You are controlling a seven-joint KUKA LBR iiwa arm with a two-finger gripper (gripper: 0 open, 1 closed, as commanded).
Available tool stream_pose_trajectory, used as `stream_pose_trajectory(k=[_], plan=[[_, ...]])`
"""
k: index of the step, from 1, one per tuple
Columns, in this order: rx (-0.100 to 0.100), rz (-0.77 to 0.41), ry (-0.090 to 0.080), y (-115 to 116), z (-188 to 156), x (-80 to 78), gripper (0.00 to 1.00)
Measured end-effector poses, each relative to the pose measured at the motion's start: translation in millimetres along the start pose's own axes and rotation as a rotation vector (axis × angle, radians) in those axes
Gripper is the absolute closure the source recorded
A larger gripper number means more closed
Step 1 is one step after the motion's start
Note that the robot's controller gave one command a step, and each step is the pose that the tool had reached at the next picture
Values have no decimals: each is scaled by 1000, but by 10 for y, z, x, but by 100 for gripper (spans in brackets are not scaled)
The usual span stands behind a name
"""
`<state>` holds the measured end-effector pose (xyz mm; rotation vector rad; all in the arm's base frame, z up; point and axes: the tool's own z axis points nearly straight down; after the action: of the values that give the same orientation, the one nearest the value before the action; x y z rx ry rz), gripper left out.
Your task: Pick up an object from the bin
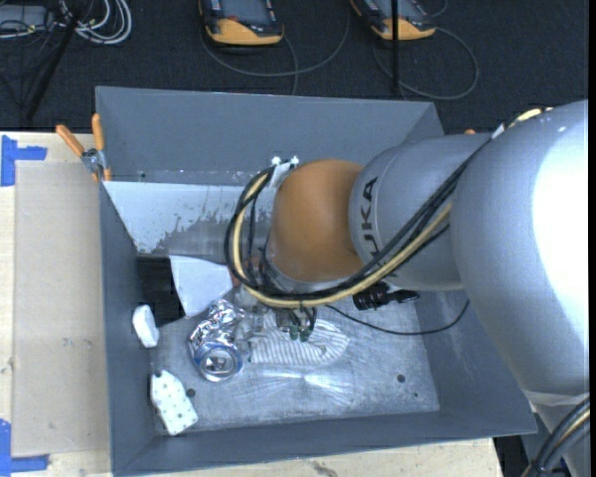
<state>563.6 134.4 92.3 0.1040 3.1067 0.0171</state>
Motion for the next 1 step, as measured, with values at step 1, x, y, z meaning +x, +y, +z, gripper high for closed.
stream_pose_trajectory(k=[1], plan=[[12,1,36,-43,-399,10,100]])
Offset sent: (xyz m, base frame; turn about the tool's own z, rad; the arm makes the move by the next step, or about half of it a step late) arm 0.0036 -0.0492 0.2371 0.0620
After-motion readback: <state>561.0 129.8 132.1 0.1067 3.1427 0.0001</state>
